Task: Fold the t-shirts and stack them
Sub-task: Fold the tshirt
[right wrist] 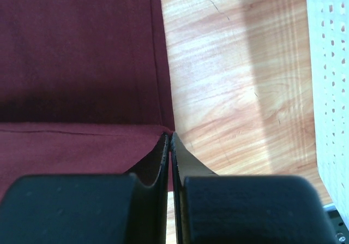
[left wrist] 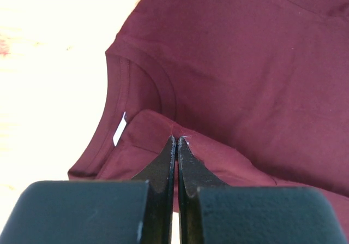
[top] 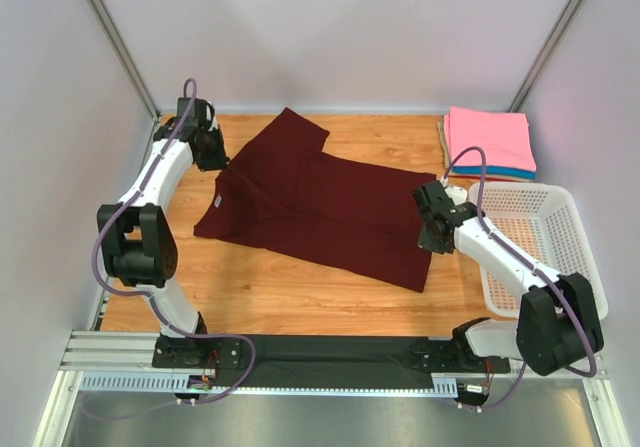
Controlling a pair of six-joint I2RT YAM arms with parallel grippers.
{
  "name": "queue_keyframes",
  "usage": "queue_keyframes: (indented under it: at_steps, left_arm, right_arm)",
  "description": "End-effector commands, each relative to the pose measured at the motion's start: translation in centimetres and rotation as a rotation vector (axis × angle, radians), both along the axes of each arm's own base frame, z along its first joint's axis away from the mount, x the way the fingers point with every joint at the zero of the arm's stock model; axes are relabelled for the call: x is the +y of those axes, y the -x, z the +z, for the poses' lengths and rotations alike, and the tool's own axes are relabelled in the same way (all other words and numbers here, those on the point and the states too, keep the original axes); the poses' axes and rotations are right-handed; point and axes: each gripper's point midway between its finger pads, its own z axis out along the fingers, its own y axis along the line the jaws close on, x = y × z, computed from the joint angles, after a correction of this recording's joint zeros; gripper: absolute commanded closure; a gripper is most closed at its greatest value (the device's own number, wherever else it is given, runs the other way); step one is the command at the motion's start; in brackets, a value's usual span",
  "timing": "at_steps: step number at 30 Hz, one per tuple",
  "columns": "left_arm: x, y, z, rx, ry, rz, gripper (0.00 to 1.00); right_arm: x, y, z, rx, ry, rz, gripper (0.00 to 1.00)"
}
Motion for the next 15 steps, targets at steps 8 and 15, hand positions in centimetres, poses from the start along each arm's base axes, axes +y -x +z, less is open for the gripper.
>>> queue_keyframes:
  at_steps: [8, 15]
  left_arm:
    - [1.4, -1.8, 1.7, -0.033, -0.063, 0.07, 0.77]
    - [2.4, 2.0, 2.6, -0.012, -0.122, 0.183, 0.65]
  right_arm:
    - [-0.6, -2.6, 2.3, -0.07, 0.065, 0.022, 0.83]
    - [2.1, -0.7, 2.3, 0.005, -0.087, 0.07, 0.71]
